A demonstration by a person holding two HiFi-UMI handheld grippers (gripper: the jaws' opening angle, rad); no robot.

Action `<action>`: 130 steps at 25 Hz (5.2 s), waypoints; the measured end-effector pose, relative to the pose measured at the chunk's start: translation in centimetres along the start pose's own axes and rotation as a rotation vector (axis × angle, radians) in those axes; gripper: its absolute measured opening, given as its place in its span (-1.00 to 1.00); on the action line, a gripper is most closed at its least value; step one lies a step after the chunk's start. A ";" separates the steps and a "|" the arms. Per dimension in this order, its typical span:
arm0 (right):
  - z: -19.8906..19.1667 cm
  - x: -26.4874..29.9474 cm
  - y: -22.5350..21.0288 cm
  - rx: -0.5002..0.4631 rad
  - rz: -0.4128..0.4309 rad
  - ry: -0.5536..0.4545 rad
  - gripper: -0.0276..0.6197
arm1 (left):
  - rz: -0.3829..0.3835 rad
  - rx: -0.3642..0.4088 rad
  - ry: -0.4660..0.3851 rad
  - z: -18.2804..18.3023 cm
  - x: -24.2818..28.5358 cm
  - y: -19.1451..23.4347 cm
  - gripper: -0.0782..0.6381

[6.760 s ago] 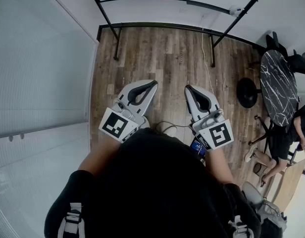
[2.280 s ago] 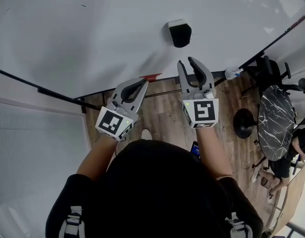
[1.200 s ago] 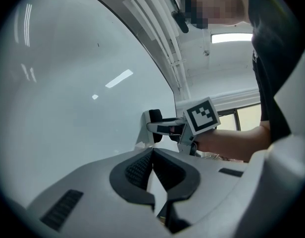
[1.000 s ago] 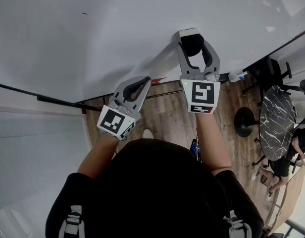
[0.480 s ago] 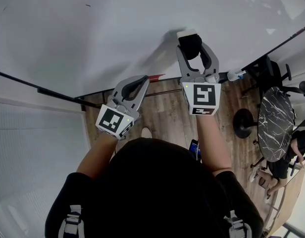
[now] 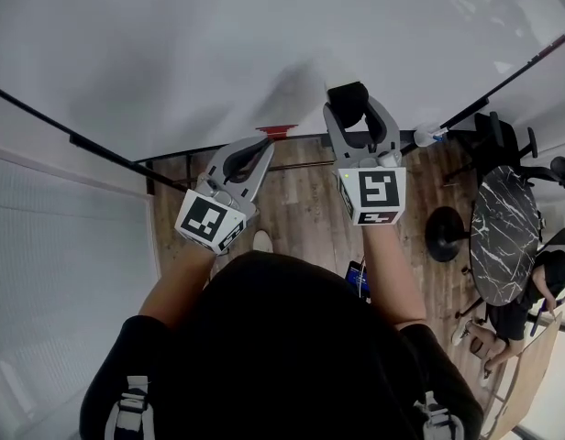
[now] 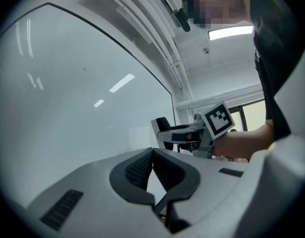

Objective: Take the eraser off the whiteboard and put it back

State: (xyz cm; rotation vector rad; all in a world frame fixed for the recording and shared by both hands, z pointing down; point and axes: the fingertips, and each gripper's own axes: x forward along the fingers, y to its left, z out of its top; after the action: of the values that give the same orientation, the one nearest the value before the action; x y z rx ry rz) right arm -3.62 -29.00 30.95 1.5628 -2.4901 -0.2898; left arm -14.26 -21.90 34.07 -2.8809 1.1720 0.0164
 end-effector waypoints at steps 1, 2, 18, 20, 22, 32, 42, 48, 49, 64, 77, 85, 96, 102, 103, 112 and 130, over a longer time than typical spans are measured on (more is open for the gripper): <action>-0.2 -0.8 0.2 0.005 0.015 0.000 -0.23 | 0.006 -0.003 -0.001 0.0 -0.2 -0.7 -0.77; -0.5 -1.6 0.4 0.009 0.030 0.000 -0.23 | 0.011 -0.004 -0.001 -0.1 -0.3 -1.4 -0.77; -3.9 -15.9 3.0 0.104 0.238 -0.050 -0.22 | 0.084 0.017 0.023 0.0 -4.2 -13.9 -0.77; -4.2 -17.5 3.5 0.117 0.263 -0.053 -0.22 | 0.105 0.015 0.026 0.0 -5.1 -15.2 -0.77; -4.6 -19.0 4.1 0.124 0.292 -0.057 -0.22 | 0.127 0.010 0.027 -0.2 -5.8 -16.3 -0.77; -5.7 -26.1 7.0 0.164 0.407 -0.101 -0.22 | 0.188 -0.003 0.012 -0.9 -9.3 -21.8 -0.77; -5.7 -29.9 8.5 0.192 0.464 -0.154 -0.22 | 0.179 -0.018 0.019 -1.9 -11.2 -25.0 -0.77; -5.6 -30.6 8.6 0.217 0.464 -0.162 -0.22 | 0.125 -0.004 0.015 -1.9 -11.3 -25.9 -0.77; -5.5 -30.7 8.6 0.218 0.466 -0.165 -0.22 | 0.119 -0.005 0.022 -1.9 -11.2 -25.9 -0.77; -4.6 -30.9 8.8 0.240 0.468 -0.208 -0.22 | 0.075 -0.004 0.028 -1.0 -10.5 -25.9 -0.77; -5.9 -34.1 6.5 0.247 0.423 -0.196 -0.22 | 0.064 0.011 0.027 -1.1 -9.7 -28.9 -0.77; -6.3 -35.8 3.7 0.253 0.371 -0.175 -0.21 | 0.032 0.011 0.045 -1.2 -8.1 -31.0 -0.77; -7.5 -30.1 -0.3 0.259 0.289 -0.153 -0.21 | -0.010 -0.005 0.034 -1.9 -2.8 -26.1 -0.77; -9.3 -23.6 -2.0 0.259 0.283 -0.092 -0.21 | -0.004 -0.011 0.026 -2.3 1.2 -20.3 -0.77; -9.5 -22.2 -2.4 0.268 0.278 -0.092 -0.21 | 0.001 -0.014 0.027 -2.4 1.8 -19.2 -0.77; -14.3 -9.8 -5.8 0.453 0.166 -0.016 -0.21 | -0.036 -0.028 0.038 -4.7 7.9 -10.5 -0.77; -29.5 1.8 -10.8 1.236 -0.078 0.091 -0.23 | -0.113 -0.103 0.072 -9.2 16.1 -6.5 -0.77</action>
State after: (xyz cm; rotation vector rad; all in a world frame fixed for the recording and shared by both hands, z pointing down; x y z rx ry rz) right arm 12.59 -37.11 56.64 1.8662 -2.5827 1.5361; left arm 1.77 -28.78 43.09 -3.0574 1.0471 -0.0310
